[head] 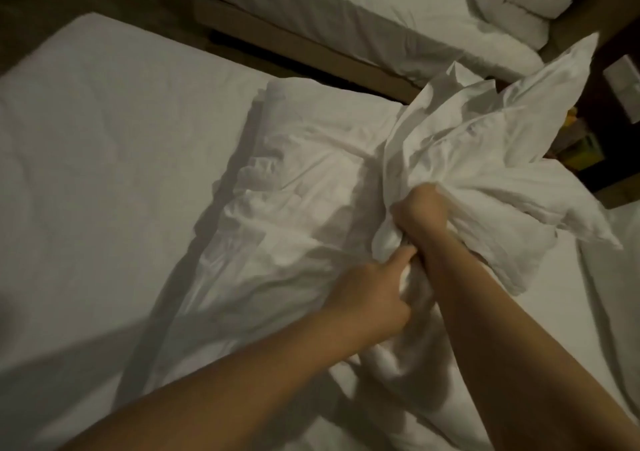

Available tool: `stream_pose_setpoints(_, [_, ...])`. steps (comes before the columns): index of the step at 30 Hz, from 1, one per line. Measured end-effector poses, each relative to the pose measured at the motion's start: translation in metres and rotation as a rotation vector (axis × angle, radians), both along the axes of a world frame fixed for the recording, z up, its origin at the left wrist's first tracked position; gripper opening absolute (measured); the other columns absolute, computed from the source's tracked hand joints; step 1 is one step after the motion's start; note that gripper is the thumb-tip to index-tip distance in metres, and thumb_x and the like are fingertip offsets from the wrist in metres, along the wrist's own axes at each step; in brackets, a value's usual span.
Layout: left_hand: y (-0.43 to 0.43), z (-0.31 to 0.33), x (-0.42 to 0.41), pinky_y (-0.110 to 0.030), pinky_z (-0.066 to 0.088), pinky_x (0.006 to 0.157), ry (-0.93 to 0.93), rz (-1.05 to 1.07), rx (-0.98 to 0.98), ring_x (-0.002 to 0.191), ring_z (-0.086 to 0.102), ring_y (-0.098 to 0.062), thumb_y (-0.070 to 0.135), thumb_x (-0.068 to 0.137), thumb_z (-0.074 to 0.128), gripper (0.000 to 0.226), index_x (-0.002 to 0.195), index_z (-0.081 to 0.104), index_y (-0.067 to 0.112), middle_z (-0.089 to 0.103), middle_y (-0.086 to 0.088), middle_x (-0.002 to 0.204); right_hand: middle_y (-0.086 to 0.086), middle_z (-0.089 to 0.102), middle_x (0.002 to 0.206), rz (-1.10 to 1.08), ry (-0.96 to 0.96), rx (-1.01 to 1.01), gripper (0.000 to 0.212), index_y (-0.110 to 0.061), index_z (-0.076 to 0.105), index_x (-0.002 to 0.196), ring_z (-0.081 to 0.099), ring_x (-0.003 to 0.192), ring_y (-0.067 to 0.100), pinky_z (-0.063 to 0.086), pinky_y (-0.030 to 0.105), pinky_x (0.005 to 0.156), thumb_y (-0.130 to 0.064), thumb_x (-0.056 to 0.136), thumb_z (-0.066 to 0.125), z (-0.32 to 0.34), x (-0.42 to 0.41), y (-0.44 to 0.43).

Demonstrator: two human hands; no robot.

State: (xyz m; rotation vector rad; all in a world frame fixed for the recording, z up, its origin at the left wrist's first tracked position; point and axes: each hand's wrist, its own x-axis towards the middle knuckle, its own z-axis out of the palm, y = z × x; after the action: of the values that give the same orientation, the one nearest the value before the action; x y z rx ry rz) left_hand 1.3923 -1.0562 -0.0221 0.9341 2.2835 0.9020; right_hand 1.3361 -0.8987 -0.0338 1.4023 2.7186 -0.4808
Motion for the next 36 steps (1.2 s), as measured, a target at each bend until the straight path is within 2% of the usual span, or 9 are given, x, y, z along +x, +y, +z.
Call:
stream_pose_setpoints(4, [-0.076, 0.033, -0.028, -0.029, 0.045, 0.091, 0.047, 0.113, 0.148, 0.111, 0.057, -0.022, 0.038, 0.077, 0.044, 0.068, 0.141, 0.026, 0.051, 0.060, 0.001, 0.124, 0.020, 0.061, 0.116, 0.172, 0.185, 0.074, 0.032, 0.003, 0.055, 0.115, 0.058, 0.108, 0.034, 0.042, 0.031, 0.080, -0.015, 0.088, 0.056, 0.050, -0.043, -0.058])
stream_pose_setpoints(9, [-0.164, -0.067, -0.033, -0.027, 0.041, 0.097, -0.389, 0.172, -0.272, 0.127, 0.047, -0.028, 0.032, 0.083, 0.053, 0.075, 0.147, 0.015, 0.038, 0.045, -0.005, 0.145, 0.021, 0.036, 0.145, 0.434, -0.119, -0.138, 0.071, 0.003, 0.019, 0.145, 0.038, 0.133, 0.031, 0.031, 0.034, 0.106, -0.022, 0.089, 0.056, -0.073, -0.040, -0.171])
stream_pose_setpoints(12, [-0.184, -0.092, -0.029, -0.026, 0.040, 0.100, -0.517, 0.233, -0.275, 0.128, 0.046, -0.027, 0.028, 0.076, 0.051, 0.080, 0.147, 0.016, 0.035, 0.044, -0.004, 0.146, 0.018, 0.016, 0.155, 0.438, -0.141, -0.209, 0.084, -0.003, 0.005, 0.151, 0.025, 0.140, 0.032, 0.024, 0.036, 0.111, -0.025, 0.089, 0.058, -0.102, -0.025, -0.189])
stream_pose_setpoints(17, [-0.175, -0.019, -0.018, -0.028, 0.044, 0.085, -0.225, 0.276, -0.037, 0.109, 0.057, -0.026, 0.023, 0.080, 0.054, 0.067, 0.138, 0.027, 0.041, 0.059, -0.003, 0.124, 0.018, 0.058, 0.125, 0.334, 0.211, -0.180, 0.047, -0.004, 0.049, 0.127, 0.055, 0.114, 0.032, 0.040, 0.032, 0.087, -0.019, 0.083, 0.057, -0.026, -0.043, -0.184])
stream_pose_setpoints(21, [-0.227, 0.028, -0.008, -0.021, 0.040, 0.069, -0.063, 0.384, 0.160, 0.087, 0.055, -0.014, 0.030, 0.064, 0.048, 0.062, 0.116, 0.025, 0.056, 0.059, 0.012, 0.092, 0.013, 0.058, 0.126, 0.373, 0.580, -0.249, 0.055, -0.007, 0.051, 0.130, 0.053, 0.114, 0.027, 0.035, 0.025, 0.086, -0.018, 0.077, 0.059, 0.034, -0.051, -0.216])
stream_pose_setpoints(24, [-0.257, -0.053, -0.022, -0.029, 0.045, 0.087, -0.228, 0.468, -0.149, 0.107, 0.058, -0.023, 0.043, 0.065, 0.047, 0.068, 0.132, 0.034, 0.046, 0.060, 0.002, 0.120, 0.017, 0.039, 0.144, 0.549, 0.196, -0.372, 0.067, -0.006, 0.028, 0.147, 0.041, 0.129, 0.031, 0.028, 0.027, 0.098, -0.015, 0.088, 0.058, -0.041, -0.052, -0.257])
stream_pose_setpoints(27, [-0.257, -0.125, -0.022, -0.035, 0.043, 0.099, -0.403, 0.348, -0.485, 0.118, 0.052, -0.033, 0.033, 0.091, 0.045, 0.071, 0.151, 0.008, 0.024, 0.046, -0.016, 0.138, 0.011, 0.015, 0.158, 0.624, -0.190, -0.390, 0.081, -0.014, 0.002, 0.153, 0.026, 0.140, 0.030, 0.026, 0.039, 0.110, -0.034, 0.093, 0.052, -0.113, -0.036, -0.267])
stream_pose_setpoints(32, [-0.212, -0.114, -0.039, -0.045, 0.032, 0.107, -0.115, 0.536, -0.324, 0.131, 0.036, -0.037, 0.030, 0.090, 0.034, 0.061, 0.147, 0.018, 0.020, 0.022, -0.018, 0.149, 0.011, 0.017, 0.157, 0.749, -0.206, -0.203, 0.076, -0.010, 0.002, 0.153, 0.021, 0.142, 0.028, 0.014, 0.037, 0.115, -0.046, 0.097, 0.039, -0.124, -0.021, -0.263])
stream_pose_setpoints(36, [-0.187, -0.089, -0.022, -0.049, 0.022, 0.114, -0.009, 0.553, -0.295, 0.143, 0.018, -0.033, 0.044, 0.094, 0.042, 0.072, 0.152, 0.006, 0.018, 0.006, -0.015, 0.158, 0.012, 0.024, 0.156, 0.705, -0.081, -0.413, 0.064, -0.015, 0.010, 0.154, 0.027, 0.141, 0.029, 0.020, 0.034, 0.113, -0.034, 0.101, 0.041, -0.110, -0.027, -0.239])
